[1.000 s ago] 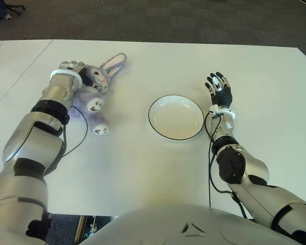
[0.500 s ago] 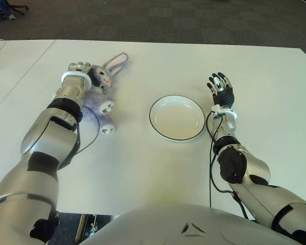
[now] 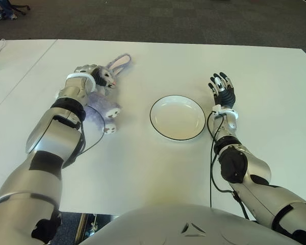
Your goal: Put the doll into the plate.
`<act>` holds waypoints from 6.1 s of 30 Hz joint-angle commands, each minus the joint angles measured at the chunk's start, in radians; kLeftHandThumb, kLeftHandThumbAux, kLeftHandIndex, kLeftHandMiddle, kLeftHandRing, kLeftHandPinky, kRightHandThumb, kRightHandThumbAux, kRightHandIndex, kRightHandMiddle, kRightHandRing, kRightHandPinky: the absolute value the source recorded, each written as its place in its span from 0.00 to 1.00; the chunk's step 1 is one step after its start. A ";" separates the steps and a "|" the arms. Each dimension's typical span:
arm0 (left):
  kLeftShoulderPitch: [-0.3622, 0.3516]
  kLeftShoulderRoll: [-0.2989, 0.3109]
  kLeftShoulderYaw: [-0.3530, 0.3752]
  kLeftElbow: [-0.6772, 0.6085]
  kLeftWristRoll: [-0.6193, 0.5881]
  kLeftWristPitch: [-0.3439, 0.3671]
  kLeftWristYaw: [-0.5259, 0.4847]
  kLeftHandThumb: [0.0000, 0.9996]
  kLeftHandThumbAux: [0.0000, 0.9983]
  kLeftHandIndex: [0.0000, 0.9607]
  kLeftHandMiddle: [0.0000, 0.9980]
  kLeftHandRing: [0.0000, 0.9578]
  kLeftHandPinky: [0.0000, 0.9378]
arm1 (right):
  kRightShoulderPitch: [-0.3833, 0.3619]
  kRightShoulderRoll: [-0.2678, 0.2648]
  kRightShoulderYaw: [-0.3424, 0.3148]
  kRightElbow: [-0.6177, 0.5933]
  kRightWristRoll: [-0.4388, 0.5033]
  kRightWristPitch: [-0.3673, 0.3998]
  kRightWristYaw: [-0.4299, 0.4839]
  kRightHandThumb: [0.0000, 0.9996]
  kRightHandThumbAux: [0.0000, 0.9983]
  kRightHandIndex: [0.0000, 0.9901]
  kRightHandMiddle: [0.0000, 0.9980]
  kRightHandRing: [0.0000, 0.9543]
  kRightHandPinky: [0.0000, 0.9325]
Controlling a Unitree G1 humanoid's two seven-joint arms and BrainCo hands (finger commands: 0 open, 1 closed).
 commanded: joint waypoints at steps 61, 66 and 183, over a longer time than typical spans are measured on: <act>0.210 -0.067 0.087 0.063 -0.117 -0.055 0.187 0.73 0.70 0.46 0.76 0.80 0.82 | 0.204 0.041 -0.002 0.126 0.002 0.137 -0.097 0.11 0.77 0.21 0.26 0.26 0.27; 0.211 -0.064 0.078 0.061 -0.119 -0.066 0.185 0.73 0.69 0.46 0.75 0.79 0.81 | 0.203 0.039 -0.005 0.126 0.007 0.146 -0.088 0.12 0.76 0.21 0.27 0.27 0.27; 0.720 0.525 0.465 -1.069 -0.056 -0.187 0.037 0.41 0.28 0.00 0.00 0.00 0.00 | 0.208 0.041 -0.041 0.125 0.024 0.108 -0.034 0.30 0.77 0.22 0.27 0.29 0.30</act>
